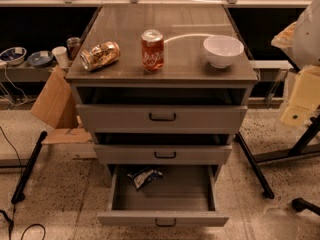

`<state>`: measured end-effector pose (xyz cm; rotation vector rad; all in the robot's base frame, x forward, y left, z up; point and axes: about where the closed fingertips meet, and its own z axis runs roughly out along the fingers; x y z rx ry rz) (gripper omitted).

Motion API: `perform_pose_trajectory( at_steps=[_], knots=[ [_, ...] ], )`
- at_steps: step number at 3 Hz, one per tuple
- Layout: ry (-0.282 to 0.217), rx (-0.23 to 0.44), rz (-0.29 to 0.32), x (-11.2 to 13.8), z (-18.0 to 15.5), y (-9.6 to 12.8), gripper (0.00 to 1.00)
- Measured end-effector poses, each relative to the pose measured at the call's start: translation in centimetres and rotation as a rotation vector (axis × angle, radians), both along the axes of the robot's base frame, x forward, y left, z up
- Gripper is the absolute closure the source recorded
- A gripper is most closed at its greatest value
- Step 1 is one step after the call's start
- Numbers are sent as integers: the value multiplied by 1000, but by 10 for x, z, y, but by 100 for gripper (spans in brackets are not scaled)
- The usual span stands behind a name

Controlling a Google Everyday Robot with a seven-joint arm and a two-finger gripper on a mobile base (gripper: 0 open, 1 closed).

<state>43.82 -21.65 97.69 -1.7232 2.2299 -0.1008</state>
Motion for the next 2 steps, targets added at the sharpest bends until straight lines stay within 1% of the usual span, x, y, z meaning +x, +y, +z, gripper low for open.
perform_pose_trajectory(
  at_steps=[1,2],
  knots=[
    [0,0,0,0,0,0,0],
    [14,28,14,6,-2,1,0]
  ],
)
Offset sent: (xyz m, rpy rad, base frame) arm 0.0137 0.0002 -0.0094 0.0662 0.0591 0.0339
